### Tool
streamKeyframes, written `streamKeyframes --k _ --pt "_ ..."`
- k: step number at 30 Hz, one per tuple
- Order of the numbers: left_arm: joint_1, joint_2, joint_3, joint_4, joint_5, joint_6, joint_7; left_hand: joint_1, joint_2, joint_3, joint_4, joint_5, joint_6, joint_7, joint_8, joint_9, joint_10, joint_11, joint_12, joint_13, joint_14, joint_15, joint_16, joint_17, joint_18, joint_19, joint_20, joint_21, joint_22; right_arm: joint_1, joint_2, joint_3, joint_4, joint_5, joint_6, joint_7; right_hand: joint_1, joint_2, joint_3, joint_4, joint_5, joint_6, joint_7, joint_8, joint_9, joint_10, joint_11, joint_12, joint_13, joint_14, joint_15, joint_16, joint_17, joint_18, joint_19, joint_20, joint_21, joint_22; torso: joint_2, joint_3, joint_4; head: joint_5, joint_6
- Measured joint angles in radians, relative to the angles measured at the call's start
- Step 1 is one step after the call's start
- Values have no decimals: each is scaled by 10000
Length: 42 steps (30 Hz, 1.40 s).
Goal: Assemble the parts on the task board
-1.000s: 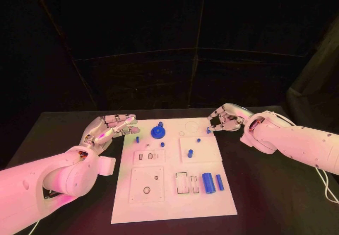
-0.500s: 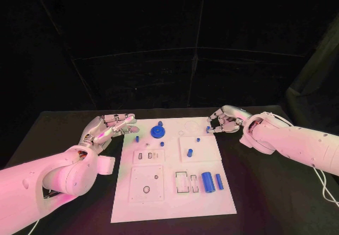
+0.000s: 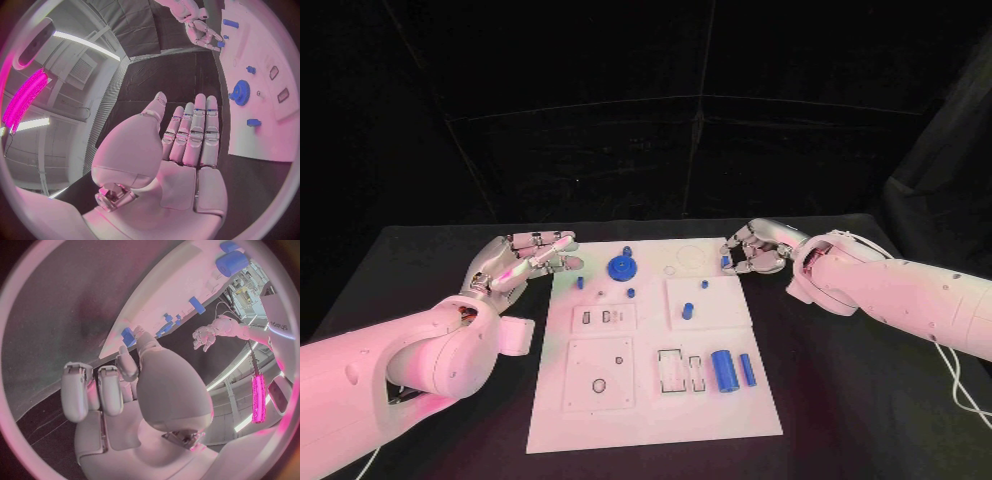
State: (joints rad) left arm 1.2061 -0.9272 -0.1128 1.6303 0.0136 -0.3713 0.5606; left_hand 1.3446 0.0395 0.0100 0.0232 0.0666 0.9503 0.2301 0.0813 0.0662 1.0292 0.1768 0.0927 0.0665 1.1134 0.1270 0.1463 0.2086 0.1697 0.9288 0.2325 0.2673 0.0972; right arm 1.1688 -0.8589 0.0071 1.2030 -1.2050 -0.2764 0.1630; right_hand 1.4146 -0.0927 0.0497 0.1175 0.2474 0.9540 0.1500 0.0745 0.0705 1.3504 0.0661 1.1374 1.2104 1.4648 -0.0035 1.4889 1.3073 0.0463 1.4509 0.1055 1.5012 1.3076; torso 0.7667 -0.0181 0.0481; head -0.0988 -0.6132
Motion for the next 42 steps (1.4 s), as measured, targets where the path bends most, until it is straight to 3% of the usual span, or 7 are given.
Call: streamKeyframes --k 15,30,35,42 --pt "0 -3 0 -10 0 1 -5 0 0 0 0 0 0 0 0 0 0 0 0 0 0 0 0 8 0 0 0 0 -8 -9 97 0 -66 2 68 -3 110 662 418 -215 -700 771 -160 210 41 146 -145 195 151 36 -110 0 7 0 58 -57 0 -1 0 4 -2 6 -11" --pt "0 -12 0 -11 -1 2 -16 0 0 27 -27 0 0 0 0 0 0 1 0 0 0 0 1 7 0 0 0 0 -7 -10 88 4 69 -90 -40 -90 223 857 949 -417 -833 1247 -313 356 38 276 -276 340 302 2 -219 0 5 -1 146 -146 42 -1 0 6 -7 -20 -68" --pt "0 -29 0 -5 -1 2 -22 18 18 27 -27 0 0 0 0 0 0 0 0 0 0 0 1 6 0 0 0 0 -6 -10 -115 4 619 -164 -399 -279 223 909 1114 -469 -838 1249 -315 351 36 306 -306 340 314 38 -255 0 5 1 147 -215 79 -2 -13 4 -8 -6 -74" --pt "0 -54 0 -13 -1 8 -30 43 43 27 -27 0 0 0 0 0 -1 1 0 1 0 0 -41 16 0 0 0 0 -13 9 -349 15 2177 -237 -985 -882 138 1011 1236 -429 -620 1248 -316 275 14 306 -306 339 323 28 -264 0 4 0 147 -215 79 -2 -42 -21 -5 41 -87"
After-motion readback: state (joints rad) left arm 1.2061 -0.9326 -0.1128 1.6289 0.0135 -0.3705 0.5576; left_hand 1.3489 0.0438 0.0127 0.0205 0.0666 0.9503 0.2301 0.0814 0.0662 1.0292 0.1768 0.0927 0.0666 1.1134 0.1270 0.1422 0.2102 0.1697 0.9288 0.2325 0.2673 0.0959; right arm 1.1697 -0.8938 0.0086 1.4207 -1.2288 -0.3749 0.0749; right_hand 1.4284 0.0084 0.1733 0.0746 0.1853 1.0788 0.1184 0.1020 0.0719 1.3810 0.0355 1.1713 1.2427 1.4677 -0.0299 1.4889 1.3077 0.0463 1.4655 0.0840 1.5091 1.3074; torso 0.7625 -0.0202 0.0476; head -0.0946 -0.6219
